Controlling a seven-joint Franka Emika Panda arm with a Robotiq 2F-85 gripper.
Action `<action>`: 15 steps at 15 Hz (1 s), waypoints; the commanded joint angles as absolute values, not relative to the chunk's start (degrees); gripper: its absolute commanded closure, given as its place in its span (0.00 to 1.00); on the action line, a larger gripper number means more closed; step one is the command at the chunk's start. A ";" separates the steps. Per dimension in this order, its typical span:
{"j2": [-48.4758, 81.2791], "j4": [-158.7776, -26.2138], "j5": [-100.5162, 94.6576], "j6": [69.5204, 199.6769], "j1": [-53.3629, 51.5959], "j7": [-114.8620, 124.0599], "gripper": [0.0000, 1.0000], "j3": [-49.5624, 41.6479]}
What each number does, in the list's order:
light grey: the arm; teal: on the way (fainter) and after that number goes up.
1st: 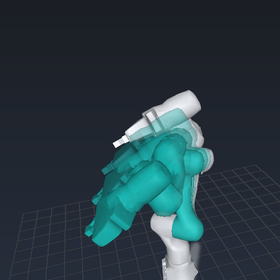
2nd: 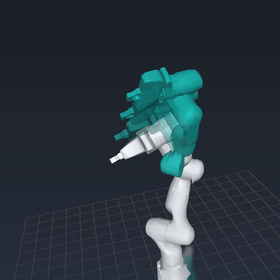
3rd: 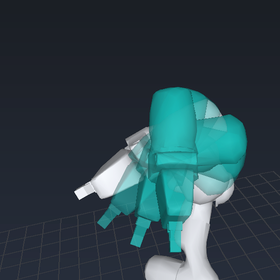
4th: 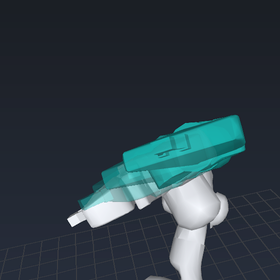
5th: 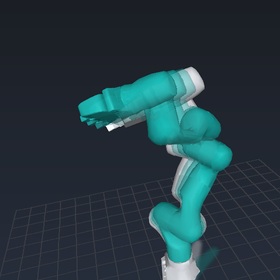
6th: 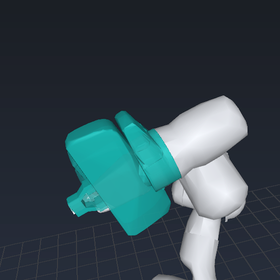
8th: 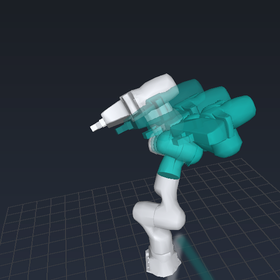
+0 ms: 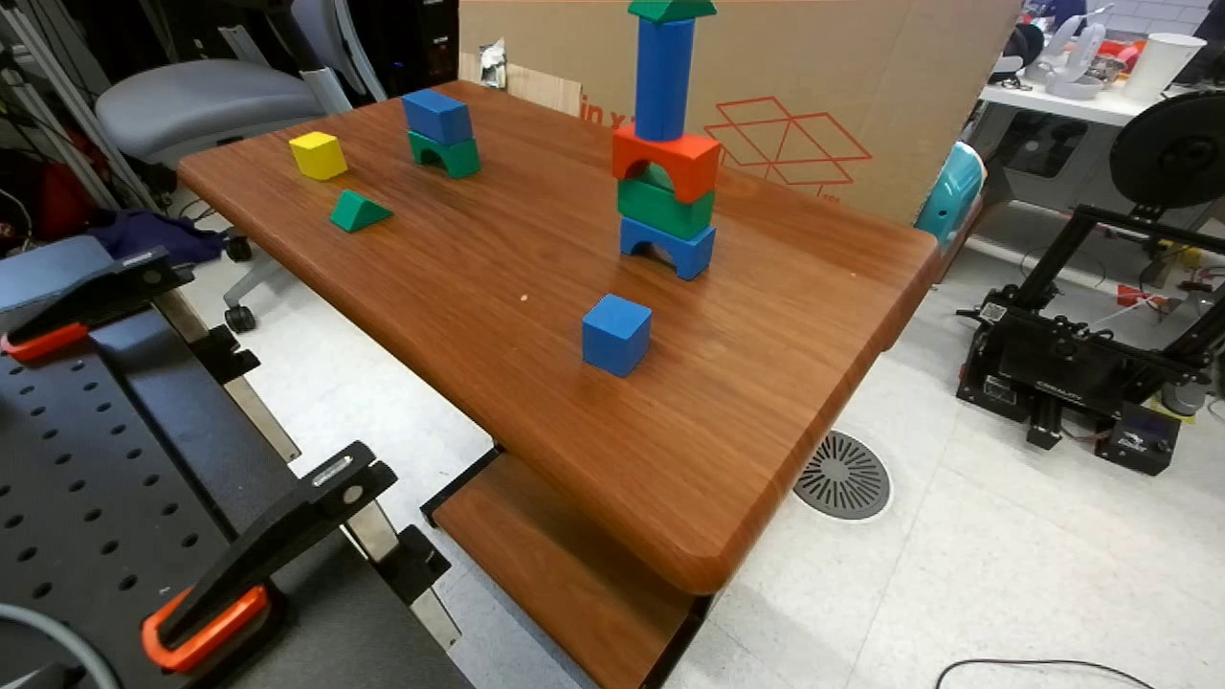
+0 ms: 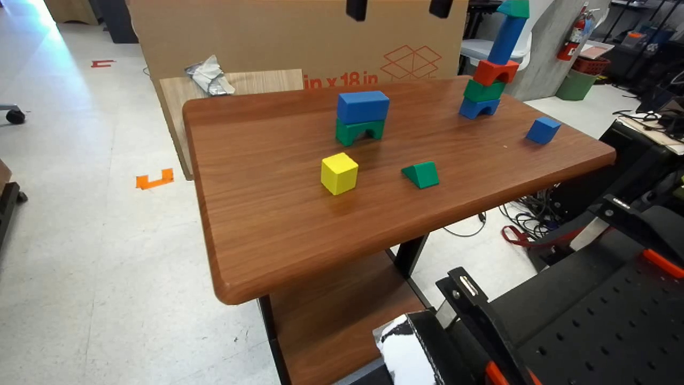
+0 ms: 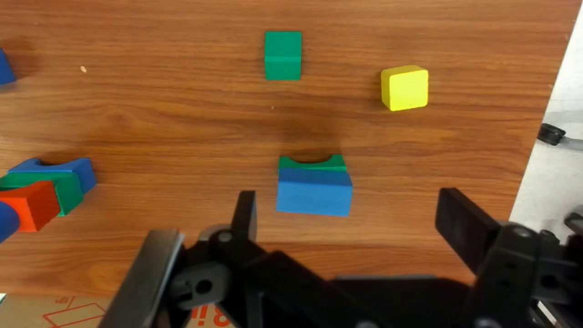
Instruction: Move the blue rectangular block to the right
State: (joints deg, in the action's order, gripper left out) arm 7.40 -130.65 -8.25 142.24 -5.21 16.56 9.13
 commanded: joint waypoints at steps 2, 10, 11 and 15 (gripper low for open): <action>14.11 -125.89 -13.15 143.59 -7.73 19.17 0.00 5.90; 20.51 -121.11 -11.27 142.76 -9.28 17.03 0.00 4.09; 21.24 -120.59 -10.97 142.59 -9.29 17.08 0.00 4.02; 23.76 -118.81 -10.71 141.77 -9.39 16.87 0.00 3.65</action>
State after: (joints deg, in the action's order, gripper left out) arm 21.42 -121.48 -11.96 142.99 -8.10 17.60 4.97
